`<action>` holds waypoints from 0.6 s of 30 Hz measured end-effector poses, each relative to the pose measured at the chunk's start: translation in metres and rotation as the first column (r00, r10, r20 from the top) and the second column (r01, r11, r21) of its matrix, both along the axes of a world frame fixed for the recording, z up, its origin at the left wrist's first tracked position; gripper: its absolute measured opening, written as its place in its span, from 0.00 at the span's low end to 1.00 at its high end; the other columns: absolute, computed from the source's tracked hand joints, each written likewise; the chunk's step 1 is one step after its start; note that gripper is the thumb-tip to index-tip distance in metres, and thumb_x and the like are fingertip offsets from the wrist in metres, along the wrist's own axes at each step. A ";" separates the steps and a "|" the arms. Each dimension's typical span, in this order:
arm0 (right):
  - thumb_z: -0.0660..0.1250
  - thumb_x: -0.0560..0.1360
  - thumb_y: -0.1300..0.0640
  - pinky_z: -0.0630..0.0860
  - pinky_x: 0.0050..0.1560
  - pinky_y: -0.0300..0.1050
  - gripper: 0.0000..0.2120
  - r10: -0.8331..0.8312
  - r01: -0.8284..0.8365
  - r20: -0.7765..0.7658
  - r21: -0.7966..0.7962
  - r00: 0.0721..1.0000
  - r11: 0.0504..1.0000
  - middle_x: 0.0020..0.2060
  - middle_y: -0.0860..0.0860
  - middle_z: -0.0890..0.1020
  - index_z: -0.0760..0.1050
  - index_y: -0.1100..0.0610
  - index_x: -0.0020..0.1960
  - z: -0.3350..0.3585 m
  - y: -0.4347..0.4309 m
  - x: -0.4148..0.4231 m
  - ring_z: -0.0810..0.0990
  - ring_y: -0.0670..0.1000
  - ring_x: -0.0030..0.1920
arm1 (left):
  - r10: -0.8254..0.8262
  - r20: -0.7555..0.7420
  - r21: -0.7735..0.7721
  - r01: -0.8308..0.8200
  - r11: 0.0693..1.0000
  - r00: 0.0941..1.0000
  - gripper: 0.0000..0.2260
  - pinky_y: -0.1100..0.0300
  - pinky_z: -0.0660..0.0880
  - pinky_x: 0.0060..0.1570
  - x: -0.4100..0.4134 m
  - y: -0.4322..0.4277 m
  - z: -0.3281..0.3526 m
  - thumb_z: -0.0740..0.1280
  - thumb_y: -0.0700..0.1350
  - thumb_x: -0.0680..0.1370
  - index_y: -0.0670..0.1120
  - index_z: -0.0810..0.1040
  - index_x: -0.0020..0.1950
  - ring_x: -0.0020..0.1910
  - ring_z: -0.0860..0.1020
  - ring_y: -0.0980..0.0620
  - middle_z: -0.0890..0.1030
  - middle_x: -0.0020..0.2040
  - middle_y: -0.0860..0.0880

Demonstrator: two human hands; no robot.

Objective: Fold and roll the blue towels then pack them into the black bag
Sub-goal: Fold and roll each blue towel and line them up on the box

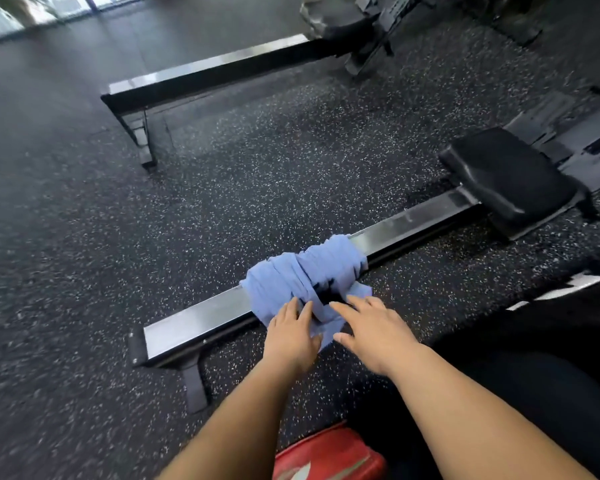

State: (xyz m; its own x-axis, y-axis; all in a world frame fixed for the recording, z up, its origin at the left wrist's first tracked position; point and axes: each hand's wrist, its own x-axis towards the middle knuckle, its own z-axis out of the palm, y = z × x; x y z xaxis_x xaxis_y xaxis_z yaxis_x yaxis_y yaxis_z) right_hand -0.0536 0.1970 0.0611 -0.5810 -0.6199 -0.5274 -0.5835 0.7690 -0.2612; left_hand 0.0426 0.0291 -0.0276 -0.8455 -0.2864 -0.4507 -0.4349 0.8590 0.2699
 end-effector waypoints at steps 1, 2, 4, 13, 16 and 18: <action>0.58 0.84 0.38 0.61 0.78 0.58 0.31 0.003 -0.003 0.016 -0.002 1.000 1.000 0.84 0.47 0.55 0.51 0.40 0.84 -0.004 -0.003 -0.002 0.54 0.55 0.82 | 0.013 0.001 0.004 -0.013 1.000 1.000 0.33 0.44 0.62 0.78 -0.004 -0.002 -0.002 0.61 0.59 0.83 0.52 0.55 0.85 0.82 0.58 0.40 0.55 0.84 0.42; 0.58 0.85 0.39 0.61 0.78 0.58 0.31 0.004 -0.004 0.034 -0.001 0.999 1.000 0.84 0.47 0.54 0.51 0.40 0.84 -0.008 -0.005 -0.004 0.54 0.54 0.81 | 0.026 -0.001 0.008 -0.026 1.000 1.000 0.33 0.44 0.61 0.78 -0.008 -0.004 -0.004 0.62 0.58 0.83 0.53 0.55 0.85 0.82 0.57 0.40 0.54 0.85 0.42; 0.57 0.85 0.39 0.61 0.78 0.58 0.30 0.003 -0.003 0.063 0.003 0.998 1.000 0.84 0.47 0.53 0.50 0.39 0.84 -0.015 -0.009 -0.008 0.53 0.54 0.82 | 0.045 -0.008 0.010 -0.045 0.999 0.999 0.33 0.45 0.62 0.78 -0.015 -0.008 -0.006 0.64 0.56 0.83 0.54 0.56 0.85 0.82 0.57 0.40 0.53 0.85 0.41; 0.56 0.85 0.39 0.63 0.76 0.60 0.29 -0.029 0.030 0.116 -0.011 0.993 0.999 0.84 0.46 0.53 0.52 0.39 0.83 -0.042 -0.022 -0.027 0.55 0.54 0.81 | 0.196 -0.007 0.074 -0.195 0.978 0.981 0.33 0.44 0.68 0.72 -0.044 -0.022 -0.021 0.67 0.53 0.79 0.53 0.60 0.83 0.75 0.62 0.38 0.56 0.83 0.45; 0.56 0.85 0.40 0.64 0.76 0.59 0.28 -0.032 0.034 0.116 -0.014 0.993 0.999 0.83 0.46 0.54 0.52 0.40 0.83 -0.047 -0.025 -0.029 0.56 0.54 0.80 | 0.267 -0.040 0.112 -0.261 0.959 0.963 0.33 0.46 0.68 0.72 -0.047 -0.027 -0.024 0.67 0.52 0.79 0.48 0.61 0.83 0.74 0.65 0.39 0.60 0.82 0.48; 0.56 0.86 0.41 0.65 0.75 0.59 0.28 -0.040 0.043 0.114 -0.023 0.993 0.999 0.83 0.46 0.55 0.53 0.40 0.83 -0.047 -0.026 -0.030 0.56 0.54 0.80 | 0.311 -0.073 0.155 -0.297 0.942 0.948 0.33 0.48 0.67 0.73 -0.045 -0.029 -0.025 0.68 0.49 0.79 0.47 0.63 0.83 0.75 0.65 0.41 0.62 0.82 0.49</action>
State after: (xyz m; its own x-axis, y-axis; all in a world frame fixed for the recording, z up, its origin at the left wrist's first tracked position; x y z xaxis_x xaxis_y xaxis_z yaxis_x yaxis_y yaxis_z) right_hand -0.0840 0.1714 0.0137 -0.5437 -0.6102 -0.5763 -0.5163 0.7845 -0.3436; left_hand -0.0025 -0.0001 -0.0523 -0.7690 -0.4762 -0.4264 -0.6356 0.6407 0.4308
